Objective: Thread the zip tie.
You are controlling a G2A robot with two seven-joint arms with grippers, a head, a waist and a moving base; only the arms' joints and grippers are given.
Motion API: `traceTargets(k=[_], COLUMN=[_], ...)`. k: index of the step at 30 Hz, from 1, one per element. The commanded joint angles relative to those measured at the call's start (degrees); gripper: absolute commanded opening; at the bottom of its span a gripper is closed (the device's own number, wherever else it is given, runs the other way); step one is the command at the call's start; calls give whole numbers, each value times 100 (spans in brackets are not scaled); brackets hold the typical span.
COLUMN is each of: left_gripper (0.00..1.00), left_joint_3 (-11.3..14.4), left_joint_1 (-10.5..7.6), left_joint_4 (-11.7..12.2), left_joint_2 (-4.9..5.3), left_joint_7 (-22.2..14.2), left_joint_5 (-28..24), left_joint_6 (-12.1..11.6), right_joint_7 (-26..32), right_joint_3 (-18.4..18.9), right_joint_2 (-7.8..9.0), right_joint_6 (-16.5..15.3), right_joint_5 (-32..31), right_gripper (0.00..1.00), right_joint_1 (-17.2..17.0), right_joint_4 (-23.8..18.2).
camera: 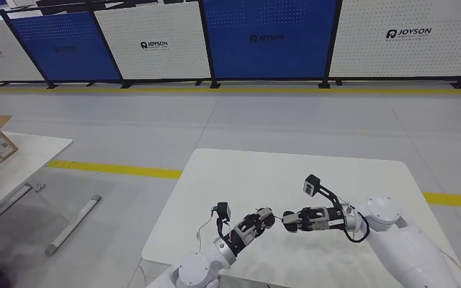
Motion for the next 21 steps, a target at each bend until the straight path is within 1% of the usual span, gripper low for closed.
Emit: traceTargets(k=[1, 8, 11, 13, 15, 17, 19, 21], left_gripper=[0, 0, 11, 11, 9, 11, 9, 1], left_joint_3=[-9, -33, -40, -45, -55, -61, -68, -74], left_joint_1=[7, 72, 91, 95, 89, 85, 82, 80], left_joint_4=[2, -37, -61, -69, -77, -77, -74, -71], left_joint_2=[-3, -6, -8, -10, -15, -20, -23, -28], left_joint_7=[-14, -83, -96, -100, -99, -102, -105, -107], left_joint_5=[-5, 98, 153, 173, 170, 161, 157, 160], left_joint_6=[-4, -52, -59, -55, -37, -25, -17, -14], right_joint_7=[0, 0, 0, 0, 0, 0, 0, 0], right_joint_3=[0, 0, 0, 0, 0, 0, 0, 0], right_joint_2=[0, 0, 0, 0, 0, 0, 0, 0], right_joint_6=[0, 0, 0, 0, 0, 0, 0, 0], right_joint_5=[0, 0, 0, 0, 0, 0, 0, 0], right_gripper=[0, 0, 0, 0, 0, 0, 0, 0], right_joint_1=[0, 0, 0, 0, 0, 0, 0, 0], right_joint_4=[0, 0, 0, 0, 0, 0, 0, 0])
